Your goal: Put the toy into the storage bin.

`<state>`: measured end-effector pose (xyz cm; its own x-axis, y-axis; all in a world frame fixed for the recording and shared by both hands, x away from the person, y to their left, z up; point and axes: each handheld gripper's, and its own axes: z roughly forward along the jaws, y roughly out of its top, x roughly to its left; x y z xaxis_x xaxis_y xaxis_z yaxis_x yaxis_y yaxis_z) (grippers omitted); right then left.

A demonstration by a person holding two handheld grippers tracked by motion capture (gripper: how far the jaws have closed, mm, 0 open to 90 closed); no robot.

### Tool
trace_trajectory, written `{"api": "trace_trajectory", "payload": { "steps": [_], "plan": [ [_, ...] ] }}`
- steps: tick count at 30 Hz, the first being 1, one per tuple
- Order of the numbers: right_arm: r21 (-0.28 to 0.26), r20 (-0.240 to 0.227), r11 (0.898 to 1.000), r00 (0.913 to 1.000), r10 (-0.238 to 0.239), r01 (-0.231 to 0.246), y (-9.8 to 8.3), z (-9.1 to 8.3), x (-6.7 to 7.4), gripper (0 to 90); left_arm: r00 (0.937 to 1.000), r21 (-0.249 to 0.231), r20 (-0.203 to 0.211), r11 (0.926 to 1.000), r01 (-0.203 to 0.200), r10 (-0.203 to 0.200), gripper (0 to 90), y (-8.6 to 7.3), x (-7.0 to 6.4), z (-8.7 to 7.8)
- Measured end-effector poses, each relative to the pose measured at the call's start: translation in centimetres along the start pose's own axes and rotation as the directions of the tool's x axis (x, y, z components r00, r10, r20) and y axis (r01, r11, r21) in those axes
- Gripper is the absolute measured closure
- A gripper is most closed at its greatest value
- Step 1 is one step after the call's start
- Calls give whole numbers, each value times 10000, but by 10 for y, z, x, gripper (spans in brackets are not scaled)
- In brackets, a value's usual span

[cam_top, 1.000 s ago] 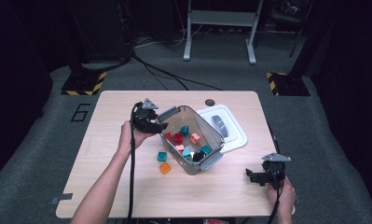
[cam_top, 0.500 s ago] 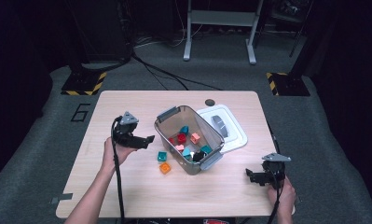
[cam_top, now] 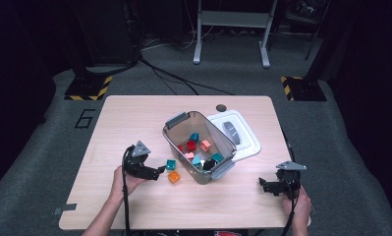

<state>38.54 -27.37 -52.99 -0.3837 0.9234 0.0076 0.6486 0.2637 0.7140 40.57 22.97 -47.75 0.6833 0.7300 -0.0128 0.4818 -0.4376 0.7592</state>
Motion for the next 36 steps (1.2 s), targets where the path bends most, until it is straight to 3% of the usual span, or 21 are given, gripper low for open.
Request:
{"api": "trace_trajectory", "payload": {
  "steps": [2,4,9,15,23,29,34,36],
  "plan": [
    [0,0,10000,10000,0,0,0,0,0,0,9999,89,44,9999,-108,107,85,-5,-7,6],
    [0,1,10000,10000,1,-1,0,0,0,0,9991,173,387,9997,-165,158,110,-7,-11,10],
    [-2,1,10000,10000,2,-2,0,0,0,0,9962,158,770,9990,-418,405,186,-6,-21,18],
    [0,1,10000,10000,0,0,0,0,0,0,9914,322,1097,9966,-753,714,341,-4,-31,28],
    [-1,-1,10000,10000,1,-1,0,0,0,0,9875,594,1175,9919,-1124,1049,434,-3,-38,36],
    [-1,1,10000,10000,3,-3,0,0,0,0,9900,749,1088,9924,-978,893,466,-4,-37,39],
    [-2,0,10000,10000,0,0,0,0,0,0,9905,799,1066,9922,-952,864,581,-6,-37,41],
    [-2,1,10000,10000,-2,2,0,0,0,0,9901,891,1107,9913,-964,863,586,-6,-36,40]
  ]
}}
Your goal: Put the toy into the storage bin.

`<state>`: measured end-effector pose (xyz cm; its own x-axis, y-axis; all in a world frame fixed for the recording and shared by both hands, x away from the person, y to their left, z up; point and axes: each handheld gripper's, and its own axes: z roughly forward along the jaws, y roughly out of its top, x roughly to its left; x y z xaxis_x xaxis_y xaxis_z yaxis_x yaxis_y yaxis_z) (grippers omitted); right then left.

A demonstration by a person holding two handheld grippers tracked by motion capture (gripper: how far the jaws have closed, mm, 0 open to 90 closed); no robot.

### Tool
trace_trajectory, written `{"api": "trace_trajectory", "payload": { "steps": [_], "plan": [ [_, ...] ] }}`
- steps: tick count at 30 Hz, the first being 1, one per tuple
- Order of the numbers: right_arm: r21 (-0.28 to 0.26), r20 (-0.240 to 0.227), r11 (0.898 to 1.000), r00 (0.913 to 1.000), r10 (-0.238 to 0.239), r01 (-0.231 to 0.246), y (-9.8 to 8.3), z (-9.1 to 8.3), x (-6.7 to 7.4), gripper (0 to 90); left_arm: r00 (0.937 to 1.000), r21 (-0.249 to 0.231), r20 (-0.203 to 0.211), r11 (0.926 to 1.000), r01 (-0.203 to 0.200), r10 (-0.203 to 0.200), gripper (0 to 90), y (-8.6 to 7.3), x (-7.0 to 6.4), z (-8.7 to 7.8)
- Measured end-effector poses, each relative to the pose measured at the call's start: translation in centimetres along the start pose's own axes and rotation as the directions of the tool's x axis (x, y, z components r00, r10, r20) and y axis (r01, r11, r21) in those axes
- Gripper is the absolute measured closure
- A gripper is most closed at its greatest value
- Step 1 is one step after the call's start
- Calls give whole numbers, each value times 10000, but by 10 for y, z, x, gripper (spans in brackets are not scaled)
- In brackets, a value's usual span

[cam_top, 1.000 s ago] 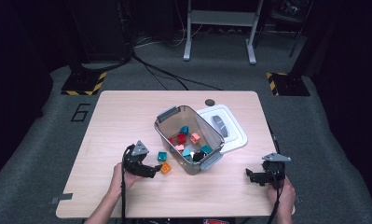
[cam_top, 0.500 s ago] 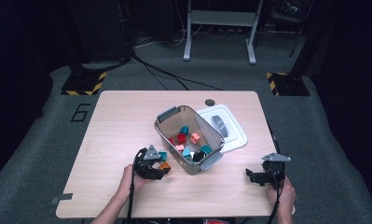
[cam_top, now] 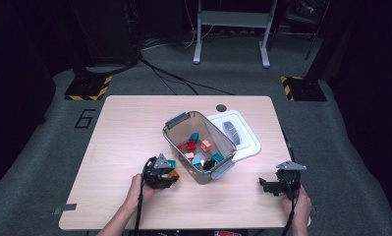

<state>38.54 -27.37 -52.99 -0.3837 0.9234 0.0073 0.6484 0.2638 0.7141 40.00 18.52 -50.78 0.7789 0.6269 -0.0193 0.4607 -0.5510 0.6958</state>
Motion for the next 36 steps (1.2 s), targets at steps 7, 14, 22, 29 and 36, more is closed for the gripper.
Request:
{"api": "trace_trajectory", "payload": {
  "steps": [7,14,22,29,36],
  "plan": [
    [3,-1,10000,10000,0,0,0,0,0,0,9996,-50,-252,9999,153,-154,590,-9,4,-8],
    [2,-4,10000,10000,2,-2,0,0,0,0,9973,-143,-460,9983,565,-571,586,-21,14,-21],
    [2,-4,10000,10000,-2,2,0,0,0,0,9955,-36,-417,9964,852,-853,471,-12,18,-16],
    [1,-2,10000,10000,2,-2,0,0,0,0,9954,-6,-563,9970,777,-777,588,-11,16,-12],
    [3,-2,10000,10000,1,-1,0,0,0,0,9939,-91,-652,9961,881,-885,590,-11,21,-20]
  ]
}}
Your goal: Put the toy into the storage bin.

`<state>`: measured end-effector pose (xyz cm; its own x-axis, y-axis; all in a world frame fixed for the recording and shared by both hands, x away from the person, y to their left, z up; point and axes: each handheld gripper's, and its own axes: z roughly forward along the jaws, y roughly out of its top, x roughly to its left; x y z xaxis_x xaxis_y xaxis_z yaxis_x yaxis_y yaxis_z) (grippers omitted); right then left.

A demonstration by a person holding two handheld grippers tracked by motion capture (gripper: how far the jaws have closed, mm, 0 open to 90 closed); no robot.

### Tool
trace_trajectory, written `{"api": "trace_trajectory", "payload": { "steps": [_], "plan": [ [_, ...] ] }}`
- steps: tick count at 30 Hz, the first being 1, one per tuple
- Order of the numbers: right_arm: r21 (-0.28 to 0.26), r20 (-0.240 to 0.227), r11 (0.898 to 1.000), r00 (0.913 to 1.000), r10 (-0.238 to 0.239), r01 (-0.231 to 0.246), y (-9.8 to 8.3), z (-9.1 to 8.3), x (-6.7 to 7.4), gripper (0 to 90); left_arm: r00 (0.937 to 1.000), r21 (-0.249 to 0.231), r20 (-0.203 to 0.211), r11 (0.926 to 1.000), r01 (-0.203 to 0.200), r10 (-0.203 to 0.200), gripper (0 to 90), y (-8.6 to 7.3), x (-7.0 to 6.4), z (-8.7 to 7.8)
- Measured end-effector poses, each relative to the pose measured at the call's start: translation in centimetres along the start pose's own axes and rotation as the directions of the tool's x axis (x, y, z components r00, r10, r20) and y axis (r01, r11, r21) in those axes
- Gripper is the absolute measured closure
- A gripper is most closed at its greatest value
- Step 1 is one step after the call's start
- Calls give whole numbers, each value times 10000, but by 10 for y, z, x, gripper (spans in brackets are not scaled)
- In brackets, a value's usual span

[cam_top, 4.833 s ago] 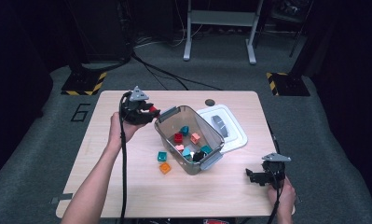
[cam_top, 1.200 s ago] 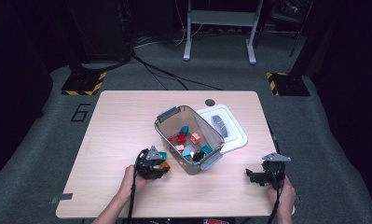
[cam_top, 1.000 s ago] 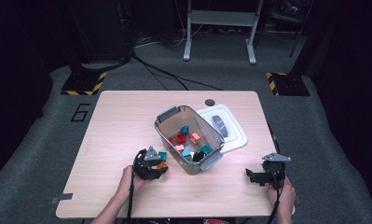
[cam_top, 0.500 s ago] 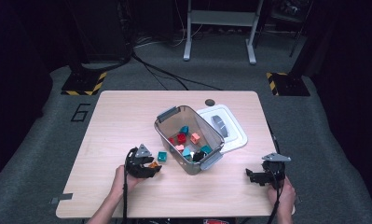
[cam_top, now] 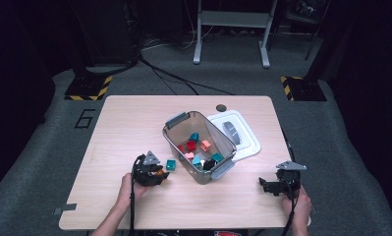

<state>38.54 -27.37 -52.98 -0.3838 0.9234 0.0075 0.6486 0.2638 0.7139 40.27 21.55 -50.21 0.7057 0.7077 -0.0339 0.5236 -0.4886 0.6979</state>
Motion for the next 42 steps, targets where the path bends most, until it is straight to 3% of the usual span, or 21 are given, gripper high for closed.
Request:
{"api": "trace_trajectory", "payload": {
  "steps": [6,20,30,36,42],
  "plan": [
    [-2,0,10000,10000,-2,2,0,0,0,0,9994,-359,-235,9991,229,-238,590,3,9,-10],
    [-1,0,10000,10000,-3,3,0,0,0,0,9964,-744,-820,9971,165,-226,590,24,30,-31],
    [2,-5,10000,10000,-6,6,0,0,0,0,9929,-1127,-1043,9926,446,-564,590,37,44,-43],
    [-3,25,10000,10000,83,-83,0,0,0,0,9916,-1179,-1227,9927,254,-400,590,53,48,-55],
    [-4,21,10000,10000,69,-69,0,0,0,0,9892,-1312,-1381,9909,303,-485,590,67,55,-62]
  ]
}}
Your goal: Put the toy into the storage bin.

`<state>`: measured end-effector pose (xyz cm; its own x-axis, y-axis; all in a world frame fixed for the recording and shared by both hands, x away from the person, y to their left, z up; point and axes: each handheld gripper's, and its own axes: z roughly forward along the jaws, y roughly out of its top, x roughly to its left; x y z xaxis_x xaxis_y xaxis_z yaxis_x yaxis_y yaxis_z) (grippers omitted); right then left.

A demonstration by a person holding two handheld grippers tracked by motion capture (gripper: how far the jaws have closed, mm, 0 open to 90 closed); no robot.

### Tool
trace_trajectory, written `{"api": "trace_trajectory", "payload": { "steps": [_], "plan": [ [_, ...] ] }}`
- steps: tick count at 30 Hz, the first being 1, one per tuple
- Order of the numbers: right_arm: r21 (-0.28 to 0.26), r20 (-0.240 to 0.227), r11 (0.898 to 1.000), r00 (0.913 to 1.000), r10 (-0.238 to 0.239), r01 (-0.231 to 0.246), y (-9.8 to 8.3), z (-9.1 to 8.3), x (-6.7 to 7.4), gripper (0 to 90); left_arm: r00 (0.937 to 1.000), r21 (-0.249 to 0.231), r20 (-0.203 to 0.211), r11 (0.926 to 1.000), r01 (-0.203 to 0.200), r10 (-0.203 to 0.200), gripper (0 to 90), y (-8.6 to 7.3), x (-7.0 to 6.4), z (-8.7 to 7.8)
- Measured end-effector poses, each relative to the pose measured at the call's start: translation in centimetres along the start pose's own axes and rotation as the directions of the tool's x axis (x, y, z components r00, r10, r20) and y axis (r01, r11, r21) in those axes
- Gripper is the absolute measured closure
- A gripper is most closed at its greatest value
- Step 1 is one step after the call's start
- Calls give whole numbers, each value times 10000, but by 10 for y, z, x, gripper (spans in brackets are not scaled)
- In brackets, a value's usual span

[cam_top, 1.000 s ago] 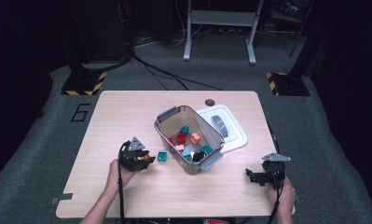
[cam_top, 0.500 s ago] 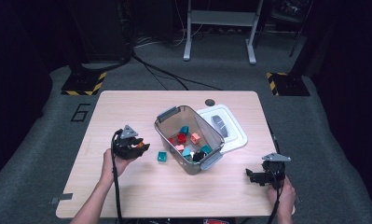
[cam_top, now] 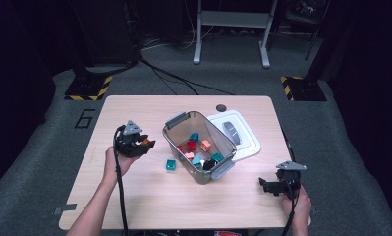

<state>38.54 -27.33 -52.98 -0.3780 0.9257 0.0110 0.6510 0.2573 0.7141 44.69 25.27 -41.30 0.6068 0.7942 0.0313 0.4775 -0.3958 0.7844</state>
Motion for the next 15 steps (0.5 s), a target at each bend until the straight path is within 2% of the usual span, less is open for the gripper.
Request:
{"api": "trace_trajectory", "payload": {
  "steps": [7,10,15],
  "plan": [
    [2,-25,10000,10000,-70,70,0,0,0,0,9997,-229,-189,9996,-132,128,590,20,4,-3],
    [1,-25,10000,10000,-71,71,0,0,0,0,9995,-188,-191,9995,-266,262,590,29,6,-4],
    [-1,-24,10000,10000,-69,69,0,0,0,0,9988,-319,-337,9988,-374,363,591,43,4,-5]
  ]
}}
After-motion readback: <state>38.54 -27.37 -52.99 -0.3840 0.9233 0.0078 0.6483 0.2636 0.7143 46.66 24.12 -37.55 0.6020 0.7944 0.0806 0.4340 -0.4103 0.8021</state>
